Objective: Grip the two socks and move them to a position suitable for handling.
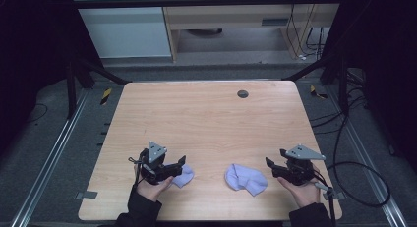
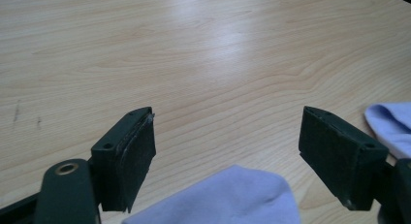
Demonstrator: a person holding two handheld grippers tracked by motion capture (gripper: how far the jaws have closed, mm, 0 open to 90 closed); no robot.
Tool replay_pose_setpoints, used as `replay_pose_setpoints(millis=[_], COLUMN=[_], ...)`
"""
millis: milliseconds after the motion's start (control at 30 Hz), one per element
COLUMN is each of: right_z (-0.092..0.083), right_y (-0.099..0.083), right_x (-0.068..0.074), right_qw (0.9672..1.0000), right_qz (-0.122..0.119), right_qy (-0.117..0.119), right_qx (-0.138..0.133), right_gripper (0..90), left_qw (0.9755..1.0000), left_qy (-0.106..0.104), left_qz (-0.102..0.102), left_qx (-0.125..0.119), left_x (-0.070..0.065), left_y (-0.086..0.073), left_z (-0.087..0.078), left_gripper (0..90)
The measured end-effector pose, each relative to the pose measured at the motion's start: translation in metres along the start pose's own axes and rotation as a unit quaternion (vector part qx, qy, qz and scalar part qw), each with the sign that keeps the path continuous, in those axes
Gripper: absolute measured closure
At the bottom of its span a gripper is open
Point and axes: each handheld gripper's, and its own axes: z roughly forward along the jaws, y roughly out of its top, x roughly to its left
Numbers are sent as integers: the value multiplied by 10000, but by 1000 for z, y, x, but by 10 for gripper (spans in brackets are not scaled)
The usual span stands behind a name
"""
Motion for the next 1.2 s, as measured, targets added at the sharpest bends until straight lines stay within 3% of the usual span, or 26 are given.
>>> replay_pose_setpoints(millis=[233,600,867,1200], right_z=[-3,1,0,-1], right_y=[-3,-10,-16,-27], right_x=[5,19,30,42], right_qw=[9998,9980,9955,9923], right_qz=[-107,-355,-503,-618], right_qy=[156,469,725,935], right_qx=[16,215,332,533], right_gripper=[380,448,504,555], left_qw=[9999,9992,9977,9962], left_qy=[-37,-166,-334,-468], left_qz=[131,336,529,626], left_qx=[75,160,277,383], left_x=[-14,-45,-78,-100], left_y=[2,4,6,7], left_z=[5,21,35,47], left_gripper=[210,244,286,313])
